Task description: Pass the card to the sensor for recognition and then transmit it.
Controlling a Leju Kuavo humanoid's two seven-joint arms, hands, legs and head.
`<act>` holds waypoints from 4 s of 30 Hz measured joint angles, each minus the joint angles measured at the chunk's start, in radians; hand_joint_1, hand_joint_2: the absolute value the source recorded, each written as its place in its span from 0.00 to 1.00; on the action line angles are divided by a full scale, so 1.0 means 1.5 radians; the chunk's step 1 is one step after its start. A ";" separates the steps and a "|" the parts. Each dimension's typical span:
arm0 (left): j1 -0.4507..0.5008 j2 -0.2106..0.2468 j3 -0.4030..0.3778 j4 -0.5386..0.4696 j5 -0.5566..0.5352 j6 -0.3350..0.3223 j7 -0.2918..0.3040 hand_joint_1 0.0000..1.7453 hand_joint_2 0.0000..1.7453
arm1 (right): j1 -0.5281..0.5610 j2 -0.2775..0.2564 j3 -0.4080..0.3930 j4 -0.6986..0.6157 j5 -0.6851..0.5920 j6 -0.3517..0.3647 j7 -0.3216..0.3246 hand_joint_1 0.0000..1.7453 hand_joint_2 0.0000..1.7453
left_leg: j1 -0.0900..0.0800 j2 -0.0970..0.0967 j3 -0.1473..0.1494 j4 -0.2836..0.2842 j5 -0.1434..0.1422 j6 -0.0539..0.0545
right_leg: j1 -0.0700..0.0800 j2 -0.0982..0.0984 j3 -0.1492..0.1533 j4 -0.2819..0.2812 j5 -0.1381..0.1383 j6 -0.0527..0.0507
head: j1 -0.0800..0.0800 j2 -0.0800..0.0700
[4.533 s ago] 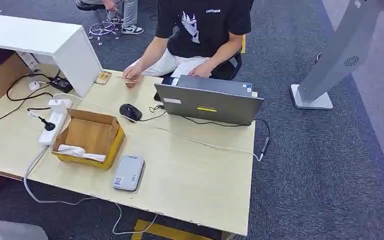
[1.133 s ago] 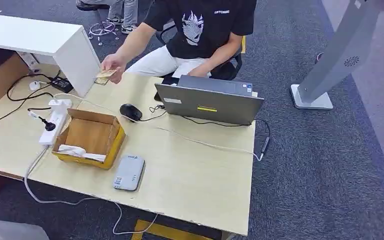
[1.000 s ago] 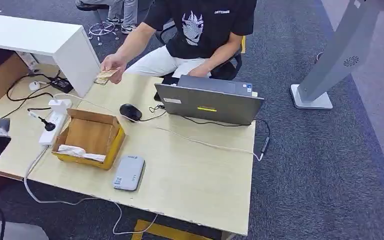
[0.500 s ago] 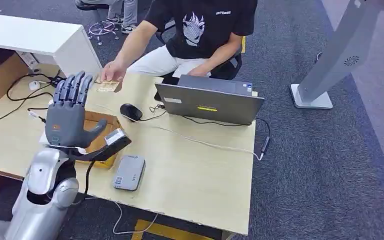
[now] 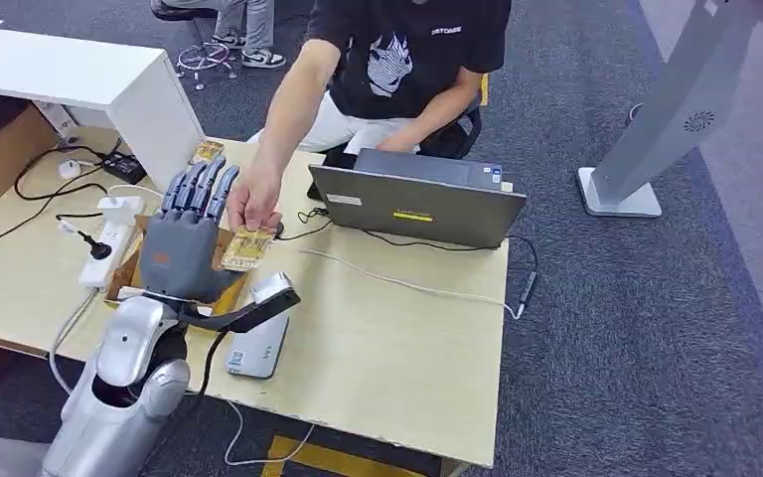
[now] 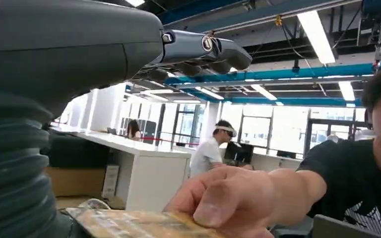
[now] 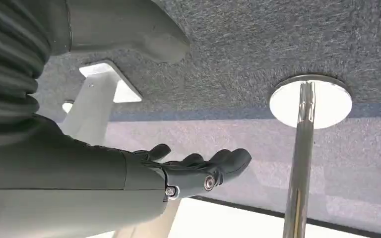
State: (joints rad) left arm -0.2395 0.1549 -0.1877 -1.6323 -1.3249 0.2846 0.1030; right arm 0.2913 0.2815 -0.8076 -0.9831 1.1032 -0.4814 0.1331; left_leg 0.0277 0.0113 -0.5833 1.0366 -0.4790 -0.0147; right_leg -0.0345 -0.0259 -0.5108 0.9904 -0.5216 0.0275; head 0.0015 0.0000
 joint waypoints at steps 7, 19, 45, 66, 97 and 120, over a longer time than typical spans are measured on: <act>0.000 -0.008 -0.001 0.010 0.012 0.003 0.004 0.05 1.00 | -0.001 0.000 -0.009 0.005 0.000 0.000 0.002 0.00 1.00 | 0.000 0.000 0.000 0.000 0.000 0.000 | 0.000 0.000 0.000 0.000 0.000 0.000 | 0.000 0.000; 0.005 -0.011 -0.002 0.025 0.027 -0.001 -0.001 1.00 1.00 | 0.000 0.000 -0.007 0.006 -0.014 0.000 0.016 0.00 1.00 | 0.000 0.000 0.000 0.000 0.000 0.000 | 0.000 0.000 0.000 0.000 0.000 0.000 | 0.000 0.000; 0.039 0.037 -0.013 0.007 0.017 -0.051 -0.014 1.00 1.00 | 0.000 0.000 -0.007 0.006 -0.014 0.000 0.018 0.00 1.00 | 0.000 0.000 -0.001 0.000 0.000 0.000 | 0.000 0.000 0.000 0.000 0.000 0.000 | 0.000 0.000; 0.111 0.055 -0.024 0.029 0.004 -0.051 -0.008 1.00 1.00 | 0.000 0.000 -0.006 0.004 -0.003 0.000 0.027 0.00 1.00 | 0.000 0.000 -0.001 0.000 0.000 0.000 | 0.000 0.000 0.000 0.000 0.000 0.000 | 0.000 0.000; 0.135 0.022 -0.023 0.128 -0.038 -0.033 0.019 1.00 1.00 | 0.000 0.000 0.006 -0.012 -0.013 0.000 0.039 0.00 1.00 | 0.000 0.000 -0.001 0.000 0.000 0.000 | 0.000 0.000 0.000 0.000 0.000 0.000 | 0.000 0.000; 0.159 -0.006 -0.023 0.183 -0.031 -0.029 0.014 1.00 1.00 | 0.000 0.000 0.006 -0.014 -0.012 0.000 0.039 0.00 1.00 | 0.000 0.000 -0.001 0.000 0.000 0.000 | 0.000 0.000 0.000 0.000 0.000 0.000 | 0.000 0.000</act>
State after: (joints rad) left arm -0.0013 0.1453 -0.2228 -1.3584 -1.3718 0.2415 0.1240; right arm 0.2906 0.2819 -0.7988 -1.0044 1.0845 -0.4814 0.1911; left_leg 0.0277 0.0109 -0.5846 1.0363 -0.4791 -0.0147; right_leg -0.0345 -0.0264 -0.5112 0.9906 -0.5219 0.0275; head 0.0015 0.0000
